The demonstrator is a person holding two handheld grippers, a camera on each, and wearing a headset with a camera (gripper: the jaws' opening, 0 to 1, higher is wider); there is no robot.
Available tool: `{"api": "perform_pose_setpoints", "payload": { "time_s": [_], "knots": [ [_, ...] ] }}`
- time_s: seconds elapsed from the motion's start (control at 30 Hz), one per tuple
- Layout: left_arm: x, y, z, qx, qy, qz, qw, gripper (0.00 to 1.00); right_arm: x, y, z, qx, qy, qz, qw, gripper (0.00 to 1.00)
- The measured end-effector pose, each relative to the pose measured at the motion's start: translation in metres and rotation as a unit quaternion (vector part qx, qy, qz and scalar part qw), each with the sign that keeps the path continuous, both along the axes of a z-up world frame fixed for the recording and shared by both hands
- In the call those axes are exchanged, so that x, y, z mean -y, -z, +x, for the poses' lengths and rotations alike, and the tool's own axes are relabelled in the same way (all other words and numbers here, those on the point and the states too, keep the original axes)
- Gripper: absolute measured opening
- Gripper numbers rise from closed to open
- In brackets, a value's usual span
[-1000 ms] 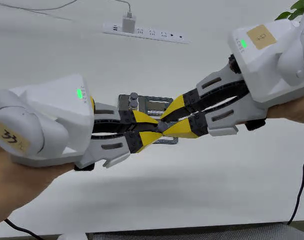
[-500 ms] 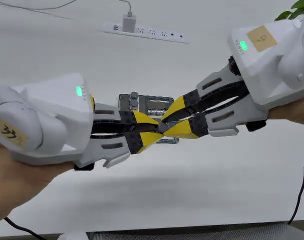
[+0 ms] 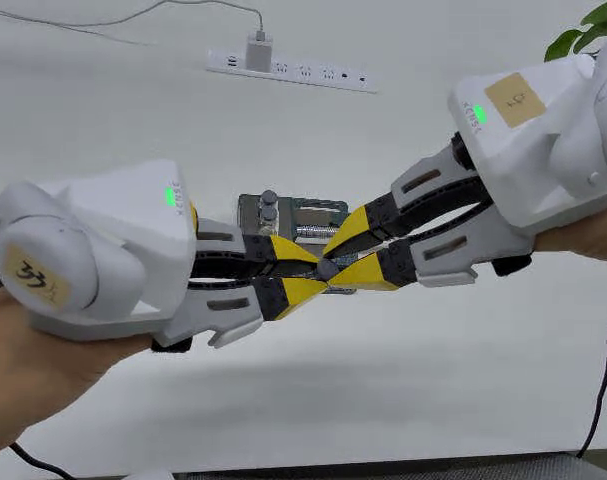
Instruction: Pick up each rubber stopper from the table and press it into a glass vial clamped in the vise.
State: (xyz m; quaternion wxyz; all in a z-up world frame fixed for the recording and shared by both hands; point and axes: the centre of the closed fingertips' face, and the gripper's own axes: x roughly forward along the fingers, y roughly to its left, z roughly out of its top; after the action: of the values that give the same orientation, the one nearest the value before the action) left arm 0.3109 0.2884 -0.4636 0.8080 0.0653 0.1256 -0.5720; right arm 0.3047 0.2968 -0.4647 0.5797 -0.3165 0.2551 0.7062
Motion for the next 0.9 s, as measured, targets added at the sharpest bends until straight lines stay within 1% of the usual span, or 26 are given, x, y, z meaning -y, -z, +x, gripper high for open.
{"api": "perform_pose_setpoints", "payload": {
  "time_s": [0.13, 0.23, 0.3, 0.37, 0.4, 0.5, 0.53, 0.6, 0.67, 0.7, 0.73, 0.8, 0.9],
  "knots": [
    [-0.002, -0.001, 0.001, 0.0, -0.003, -0.003, 1.0, 0.03, -0.002, -0.001, 0.002, -0.005, 0.008, 0.003, 1.0, 0.06],
    [-0.002, 0.001, 0.0, 0.002, -0.002, -0.003, 1.0, 0.03, -0.003, 0.001, 0.003, -0.015, 0.014, -0.002, 0.9998, 0.06],
    [-0.004, 0.002, 0.001, -0.001, -0.004, -0.006, 1.0, 0.03, -0.004, 0.003, 0.002, -0.017, 0.016, -0.005, 0.9997, 0.06],
    [-0.006, 0.003, 0.002, 0.008, -0.009, -0.007, 0.9999, 0.04, -0.006, 0.004, 0.004, -0.018, 0.019, -0.007, 0.9996, 0.06],
    [-0.007, 0.003, 0.002, 0.005, -0.011, -0.01, 0.9999, 0.04, -0.007, 0.004, 0.005, -0.019, 0.02, -0.007, 0.9996, 0.06],
    [-0.011, 0.003, 0.004, 0.011, -0.018, -0.018, 0.9996, 0.04, -0.01, 0.004, 0.007, -0.026, 0.024, -0.006, 0.9993, 0.05],
    [-0.013, 0.003, 0.005, 0.009, -0.022, -0.022, 0.9995, 0.04, -0.011, 0.004, 0.008, -0.032, 0.026, -0.007, 0.9991, 0.05],
    [-0.019, 0.004, 0.006, 0.012, -0.03, -0.023, 0.9992, 0.04, -0.011, 0.005, 0.011, -0.027, 0.028, -0.011, 0.9992, 0.05],
    [-0.024, 0.005, 0.008, 0.006, -0.039, -0.025, 0.9989, 0.05, -0.012, 0.004, 0.013, -0.031, 0.03, -0.011, 0.999, 0.05],
    [-0.029, 0.006, 0.01, 0.009, -0.045, -0.023, 0.9987, 0.06, -0.012, 0.003, 0.016, -0.031, 0.035, -0.011, 0.9989, 0.05],
    [-0.032, 0.008, 0.01, 0.008, -0.049, -0.022, 0.9985, 0.08, -0.012, 0.002, 0.019, -0.031, 0.04, -0.01, 0.9987, 0.05],
    [-0.04, 0.011, 0.012, 0.003, -0.061, -0.021, 0.9979, 0.11, -0.013, 0.002, 0.027, -0.03, 0.052, -0.01, 0.9981, 0.06],
    [-0.051, 0.014, 0.015, 0.003, -0.076, -0.017, 0.997, 0.18, -0.016, 0.004, 0.035, -0.029, 0.064, -0.014, 0.9975, 0.06]
  ]
}}
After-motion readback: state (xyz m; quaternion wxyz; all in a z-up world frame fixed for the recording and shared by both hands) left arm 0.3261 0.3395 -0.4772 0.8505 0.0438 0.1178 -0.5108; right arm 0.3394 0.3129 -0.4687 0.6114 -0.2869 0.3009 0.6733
